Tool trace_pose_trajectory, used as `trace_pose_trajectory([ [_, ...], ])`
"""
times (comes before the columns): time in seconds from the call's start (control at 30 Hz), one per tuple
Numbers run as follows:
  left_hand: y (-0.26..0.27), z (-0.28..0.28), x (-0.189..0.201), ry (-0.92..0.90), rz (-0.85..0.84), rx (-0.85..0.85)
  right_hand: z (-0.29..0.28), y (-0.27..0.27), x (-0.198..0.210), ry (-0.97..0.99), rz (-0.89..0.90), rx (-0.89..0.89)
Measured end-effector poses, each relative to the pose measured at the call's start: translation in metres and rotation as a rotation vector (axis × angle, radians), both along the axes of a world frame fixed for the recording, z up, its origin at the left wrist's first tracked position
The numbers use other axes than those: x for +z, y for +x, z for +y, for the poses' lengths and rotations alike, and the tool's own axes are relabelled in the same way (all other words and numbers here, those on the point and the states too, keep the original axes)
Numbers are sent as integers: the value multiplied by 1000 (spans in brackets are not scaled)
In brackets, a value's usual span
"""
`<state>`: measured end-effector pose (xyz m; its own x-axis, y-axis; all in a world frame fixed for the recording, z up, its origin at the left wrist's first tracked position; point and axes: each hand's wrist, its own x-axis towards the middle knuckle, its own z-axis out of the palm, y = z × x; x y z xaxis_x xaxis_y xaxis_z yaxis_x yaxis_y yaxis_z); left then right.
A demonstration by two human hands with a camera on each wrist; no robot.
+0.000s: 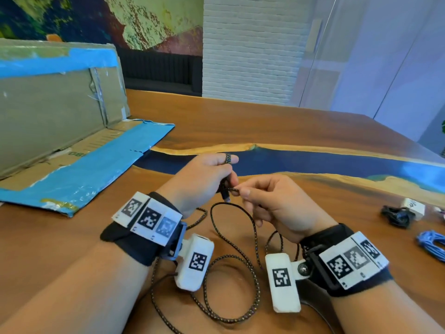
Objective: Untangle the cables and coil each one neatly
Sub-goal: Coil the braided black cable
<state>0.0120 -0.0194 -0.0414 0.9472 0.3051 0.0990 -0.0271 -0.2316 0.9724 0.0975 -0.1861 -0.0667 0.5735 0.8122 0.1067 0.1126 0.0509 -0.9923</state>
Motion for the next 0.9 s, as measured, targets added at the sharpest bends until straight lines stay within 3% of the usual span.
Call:
trace_pose_trajectory([
  [0.1, -3, 9, 2, 73, 43, -2, 2, 4, 2, 143, 50, -29],
  [0.23, -8, 12, 6, 186, 137, -195, -6, 15, 9, 251, 105, -96],
  [0.3, -9, 9, 6, 150, 116, -266, -10, 19, 9, 264, 121, -111],
  [0.4, -11, 10, 6, -21, 52, -289, -12, 21, 8, 226, 108, -88],
  [0.57, -12, 11, 10, -638, -66, -305, -9, 19, 4, 68, -41, -118],
  [0.7, -7, 7, 9, -1036, -224, -384, 0, 13, 0, 6, -21, -119],
  [0.77, -3, 2, 9, -1096, -343, -268, 3, 8, -1, -37, -23, -59],
  [0.9, 2, -5, 6, -973, -464, -9, 8, -2, -1, -187, -175, 64],
])
